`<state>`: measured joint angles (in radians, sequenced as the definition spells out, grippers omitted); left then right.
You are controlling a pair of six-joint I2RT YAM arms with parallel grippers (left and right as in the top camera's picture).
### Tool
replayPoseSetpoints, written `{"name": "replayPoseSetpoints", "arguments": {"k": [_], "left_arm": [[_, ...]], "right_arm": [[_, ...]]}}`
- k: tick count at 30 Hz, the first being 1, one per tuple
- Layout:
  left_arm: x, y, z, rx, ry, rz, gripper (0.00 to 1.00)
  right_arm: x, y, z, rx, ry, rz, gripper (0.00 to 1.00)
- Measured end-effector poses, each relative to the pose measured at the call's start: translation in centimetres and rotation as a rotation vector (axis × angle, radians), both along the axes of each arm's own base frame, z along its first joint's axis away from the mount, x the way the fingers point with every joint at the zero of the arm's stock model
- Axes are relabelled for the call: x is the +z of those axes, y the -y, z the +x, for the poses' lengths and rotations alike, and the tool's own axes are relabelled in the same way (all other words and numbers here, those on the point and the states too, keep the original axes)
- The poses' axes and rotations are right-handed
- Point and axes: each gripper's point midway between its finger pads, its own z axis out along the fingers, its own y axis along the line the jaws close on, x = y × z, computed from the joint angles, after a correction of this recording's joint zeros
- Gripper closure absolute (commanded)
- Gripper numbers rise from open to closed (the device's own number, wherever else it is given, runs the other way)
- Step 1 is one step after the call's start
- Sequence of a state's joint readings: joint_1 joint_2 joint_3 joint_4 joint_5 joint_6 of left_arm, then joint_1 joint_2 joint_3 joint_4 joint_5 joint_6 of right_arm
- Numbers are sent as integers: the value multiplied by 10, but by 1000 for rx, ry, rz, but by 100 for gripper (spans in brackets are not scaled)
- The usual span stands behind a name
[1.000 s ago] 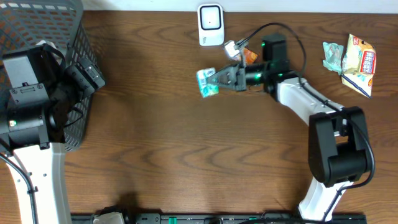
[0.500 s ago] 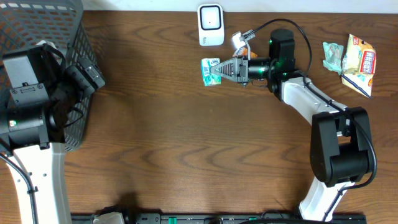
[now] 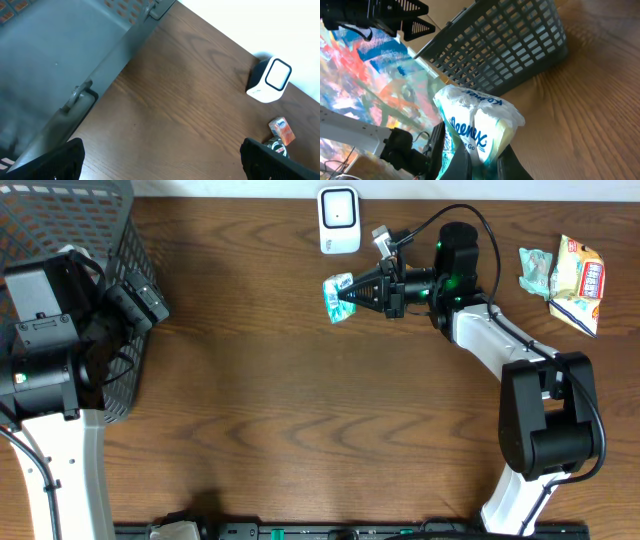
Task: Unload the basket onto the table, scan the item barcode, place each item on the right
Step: 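Lift the tissue pack and rotate it with the right gripper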
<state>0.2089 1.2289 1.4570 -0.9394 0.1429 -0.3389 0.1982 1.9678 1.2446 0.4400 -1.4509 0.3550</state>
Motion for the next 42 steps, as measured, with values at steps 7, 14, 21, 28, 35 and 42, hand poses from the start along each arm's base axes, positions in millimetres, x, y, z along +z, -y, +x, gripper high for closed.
{"name": "replayPoseSetpoints", "arguments": {"k": [7, 14, 21, 28, 35, 42], "left_arm": [[0, 0, 0, 0, 0, 0, 2], [0, 0, 0, 0, 0, 0, 2], [0, 0, 0, 0, 0, 0, 2], [0, 0, 0, 0, 0, 0, 2], [0, 0, 0, 0, 0, 0, 2], [0, 0, 0, 0, 1, 0, 2]], "right_arm": [[-2, 0, 5, -35, -77, -14, 99], [-3, -2, 8, -53, -110, -22, 99], [-3, -2, 8, -56, -119, -24, 99], [-4, -2, 8, -58, -125, -25, 99], [-4, -2, 9, -60, -129, -27, 99], [-17, -6, 14, -116, -207, -66, 99]]}}
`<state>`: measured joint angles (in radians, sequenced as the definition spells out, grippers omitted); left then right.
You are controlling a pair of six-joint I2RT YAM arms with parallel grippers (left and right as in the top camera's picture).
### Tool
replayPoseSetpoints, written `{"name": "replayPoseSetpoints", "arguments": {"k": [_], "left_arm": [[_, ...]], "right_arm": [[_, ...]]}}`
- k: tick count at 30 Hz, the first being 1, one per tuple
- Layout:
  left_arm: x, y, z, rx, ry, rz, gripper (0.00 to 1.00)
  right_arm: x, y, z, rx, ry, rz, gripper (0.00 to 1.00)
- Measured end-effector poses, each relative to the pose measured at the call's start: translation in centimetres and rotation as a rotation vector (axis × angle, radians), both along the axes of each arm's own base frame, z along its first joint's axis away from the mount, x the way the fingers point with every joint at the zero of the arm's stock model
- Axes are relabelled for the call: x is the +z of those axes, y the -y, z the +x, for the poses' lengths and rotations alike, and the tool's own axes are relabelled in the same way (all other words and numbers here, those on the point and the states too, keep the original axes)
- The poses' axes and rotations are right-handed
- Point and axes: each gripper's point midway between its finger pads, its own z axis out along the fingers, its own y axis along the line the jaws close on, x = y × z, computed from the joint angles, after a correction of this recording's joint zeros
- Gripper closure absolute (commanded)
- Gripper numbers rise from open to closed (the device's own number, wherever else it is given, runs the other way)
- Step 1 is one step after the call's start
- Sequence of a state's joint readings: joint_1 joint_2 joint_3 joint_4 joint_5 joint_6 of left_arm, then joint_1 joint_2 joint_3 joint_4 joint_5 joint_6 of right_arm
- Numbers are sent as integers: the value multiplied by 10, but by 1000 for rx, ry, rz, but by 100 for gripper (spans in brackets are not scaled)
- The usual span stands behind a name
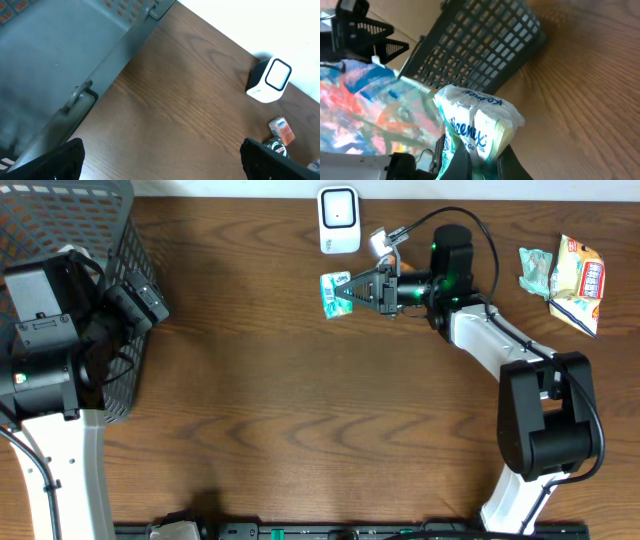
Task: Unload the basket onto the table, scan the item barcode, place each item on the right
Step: 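Lift the tissue pack and rotate it with the right gripper, then hold the tissue pack up in front of the scanner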
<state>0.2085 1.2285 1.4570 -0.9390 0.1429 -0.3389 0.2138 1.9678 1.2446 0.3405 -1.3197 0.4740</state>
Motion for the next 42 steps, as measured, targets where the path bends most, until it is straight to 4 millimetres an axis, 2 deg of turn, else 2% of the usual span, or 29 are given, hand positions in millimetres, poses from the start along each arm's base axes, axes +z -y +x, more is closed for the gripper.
{"name": "replayPoseSetpoints", "arguments": {"k": [5, 8, 14, 20, 22, 24, 27, 29, 35, 40, 42], "left_arm": [[0, 0, 0, 0, 0, 0, 2], [0, 0, 0, 0, 0, 0, 2], [0, 0, 0, 0, 0, 0, 2], [0, 0, 0, 0, 0, 0, 3], [0, 0, 0, 0, 0, 0, 2], [0, 0, 0, 0, 0, 0, 3], [0, 0, 0, 0, 0, 0, 2], [0, 0, 0, 0, 0, 0, 3], [0, 0, 0, 0, 0, 0, 2], [0, 0, 0, 0, 0, 0, 2], [0, 0, 0, 0, 0, 0, 2]], "right_arm": [[-3, -9, -1, -7, 1, -14, 99], [-12, -13, 1, -39, -43, -46, 98], [-62, -14, 9, -205, -181, -244, 98], [-101, -16, 10, -324, -166, -461, 99], [-115, -13, 8, -365, -167, -577, 99], [-118, -8, 13, -426, -129, -721, 99], [-107, -1, 28, -503, -35, -837, 99], [-83, 5, 52, -610, 109, -924, 99], [-35, 28, 100, -805, 406, -1026, 99], [14, 27, 137, -866, 764, -1036, 99], [19, 24, 146, -873, 846, -1042, 97]]}}
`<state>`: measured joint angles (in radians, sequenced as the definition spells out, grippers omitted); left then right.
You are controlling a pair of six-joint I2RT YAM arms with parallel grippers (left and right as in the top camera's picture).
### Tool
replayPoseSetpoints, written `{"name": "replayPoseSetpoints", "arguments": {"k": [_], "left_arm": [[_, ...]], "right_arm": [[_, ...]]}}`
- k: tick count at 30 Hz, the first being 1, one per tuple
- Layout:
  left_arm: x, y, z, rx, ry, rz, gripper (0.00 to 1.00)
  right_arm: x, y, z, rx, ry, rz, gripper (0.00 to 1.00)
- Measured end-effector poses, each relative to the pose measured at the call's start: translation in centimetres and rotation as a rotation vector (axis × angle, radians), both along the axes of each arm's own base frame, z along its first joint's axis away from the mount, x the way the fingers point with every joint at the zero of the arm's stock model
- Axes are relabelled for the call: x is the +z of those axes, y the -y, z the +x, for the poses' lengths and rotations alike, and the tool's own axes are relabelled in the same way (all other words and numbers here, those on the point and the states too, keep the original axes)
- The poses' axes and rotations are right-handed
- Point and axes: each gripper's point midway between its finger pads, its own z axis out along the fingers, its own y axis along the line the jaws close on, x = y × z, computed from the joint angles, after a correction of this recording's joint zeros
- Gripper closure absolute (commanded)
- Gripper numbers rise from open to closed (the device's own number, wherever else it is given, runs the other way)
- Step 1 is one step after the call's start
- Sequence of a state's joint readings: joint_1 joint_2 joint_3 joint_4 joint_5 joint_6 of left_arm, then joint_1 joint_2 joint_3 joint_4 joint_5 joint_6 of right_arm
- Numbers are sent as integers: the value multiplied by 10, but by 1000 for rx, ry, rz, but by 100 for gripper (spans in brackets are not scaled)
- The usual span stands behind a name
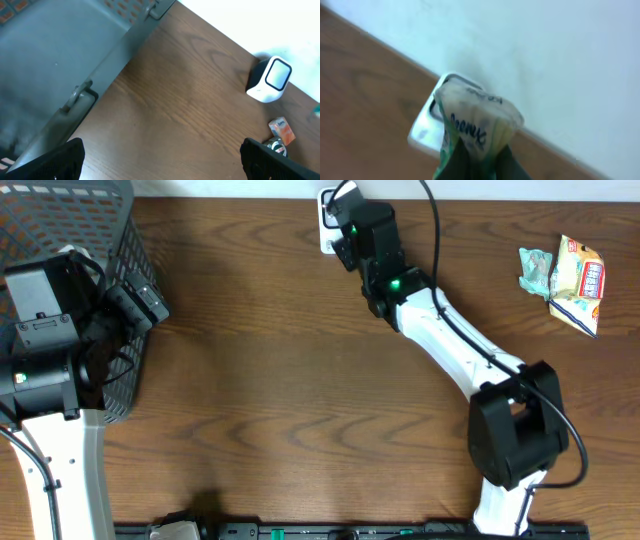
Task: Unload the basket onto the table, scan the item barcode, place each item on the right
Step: 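Hold the tissue pack up in front of the scanner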
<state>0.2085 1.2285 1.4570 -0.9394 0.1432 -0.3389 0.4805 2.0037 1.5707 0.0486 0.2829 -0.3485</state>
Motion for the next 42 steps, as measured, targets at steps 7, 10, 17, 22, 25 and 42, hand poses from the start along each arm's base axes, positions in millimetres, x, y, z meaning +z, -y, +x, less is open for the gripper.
{"name": "replayPoseSetpoints", "arguments": {"k": [7, 10, 17, 22, 25, 42], "left_arm": [[0, 0, 0, 0, 0, 0, 2], [0, 0, 0, 0, 0, 0, 2], [0, 0, 0, 0, 0, 0, 2], [0, 0, 0, 0, 0, 0, 2], [0, 0, 0, 1, 0, 0, 2], [0, 0, 0, 0, 0, 0, 2]], "right_arm": [[-22, -6, 36, -14, 172, -101, 99], [-49, -8, 43, 6, 100, -154, 99], [-7, -19, 79, 68, 96, -150, 99], [20, -13, 108, 46, 153, -175, 99], [-5, -7, 118, 15, 136, -215, 99], [-78, 2, 112, 85, -12, -513, 99]]}}
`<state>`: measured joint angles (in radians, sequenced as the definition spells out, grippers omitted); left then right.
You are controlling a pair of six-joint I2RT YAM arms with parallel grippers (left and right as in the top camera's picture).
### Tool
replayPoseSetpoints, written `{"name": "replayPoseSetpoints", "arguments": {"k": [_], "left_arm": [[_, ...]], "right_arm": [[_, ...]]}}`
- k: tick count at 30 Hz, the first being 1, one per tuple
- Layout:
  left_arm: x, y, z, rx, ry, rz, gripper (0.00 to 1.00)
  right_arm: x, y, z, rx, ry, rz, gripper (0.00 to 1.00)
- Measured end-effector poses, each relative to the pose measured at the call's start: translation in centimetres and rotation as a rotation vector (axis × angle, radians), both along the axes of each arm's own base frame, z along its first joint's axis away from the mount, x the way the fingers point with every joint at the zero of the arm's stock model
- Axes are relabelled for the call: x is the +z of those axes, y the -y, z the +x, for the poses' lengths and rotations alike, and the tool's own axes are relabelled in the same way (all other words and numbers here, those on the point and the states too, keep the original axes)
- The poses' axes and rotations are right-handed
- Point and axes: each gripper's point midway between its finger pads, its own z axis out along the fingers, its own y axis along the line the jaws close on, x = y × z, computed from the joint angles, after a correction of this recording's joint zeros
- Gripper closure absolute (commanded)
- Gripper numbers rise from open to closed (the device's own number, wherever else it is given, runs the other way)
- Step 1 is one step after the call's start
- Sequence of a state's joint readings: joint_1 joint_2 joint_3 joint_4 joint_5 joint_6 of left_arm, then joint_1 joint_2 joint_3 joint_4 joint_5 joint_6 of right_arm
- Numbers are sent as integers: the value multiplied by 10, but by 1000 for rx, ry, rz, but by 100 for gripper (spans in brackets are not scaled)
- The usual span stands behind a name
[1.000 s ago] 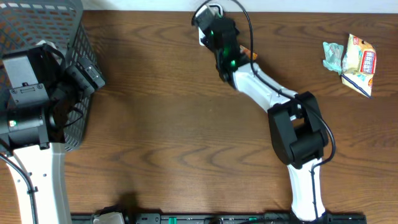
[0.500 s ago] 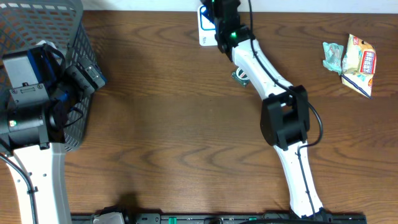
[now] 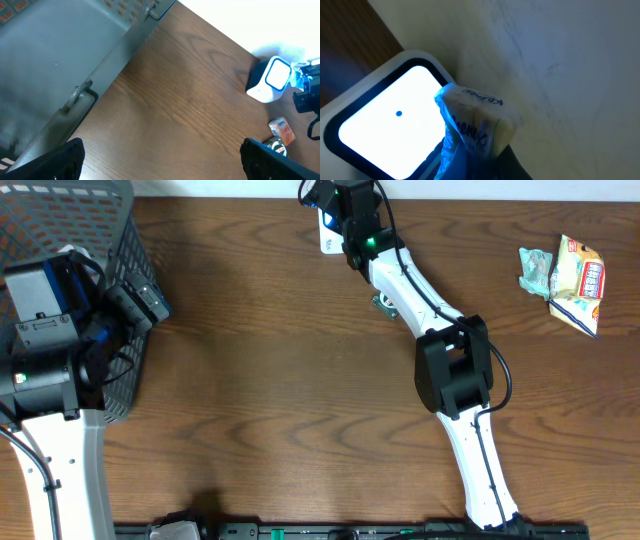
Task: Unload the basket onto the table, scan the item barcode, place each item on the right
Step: 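Hold the tissue pack up in front of the scanner, then carry the tissue pack to the right table edge and release it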
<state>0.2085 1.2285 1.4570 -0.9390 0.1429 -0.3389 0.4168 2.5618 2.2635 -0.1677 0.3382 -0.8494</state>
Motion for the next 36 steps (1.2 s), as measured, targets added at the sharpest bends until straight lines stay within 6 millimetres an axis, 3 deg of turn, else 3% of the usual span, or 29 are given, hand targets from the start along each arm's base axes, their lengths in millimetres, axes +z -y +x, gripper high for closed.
{"name": "replayPoseSetpoints", "arguments": {"k": [9, 13, 17, 20, 22, 24, 25, 32, 36], "left_arm": [[0, 0, 0, 0, 0, 0, 2], [0, 0, 0, 0, 0, 0, 2], [0, 0, 0, 0, 0, 0, 2], [0, 0, 0, 0, 0, 0, 2], [0, 0, 0, 0, 0, 0, 2], [0, 0, 0, 0, 1, 0, 2], [0, 0, 0, 0, -1, 0, 2], [0, 0, 0, 0, 0, 0, 2], [0, 0, 0, 0, 0, 0, 2]], "right_arm": [[7, 10, 0, -63, 13, 20, 99], [38, 37, -1, -161, 30, 98, 99], [84, 110, -8, -349, 45, 167, 99], [106, 211, -27, -592, 21, 183, 99], [99, 255, -40, -701, -20, 173, 98], [69, 328, -70, -909, -119, 180, 98], [61, 349, -83, -989, -142, 214, 98], [37, 431, -130, -1295, -162, 440, 99], [27, 446, -138, -1329, -194, 548, 98]]}}
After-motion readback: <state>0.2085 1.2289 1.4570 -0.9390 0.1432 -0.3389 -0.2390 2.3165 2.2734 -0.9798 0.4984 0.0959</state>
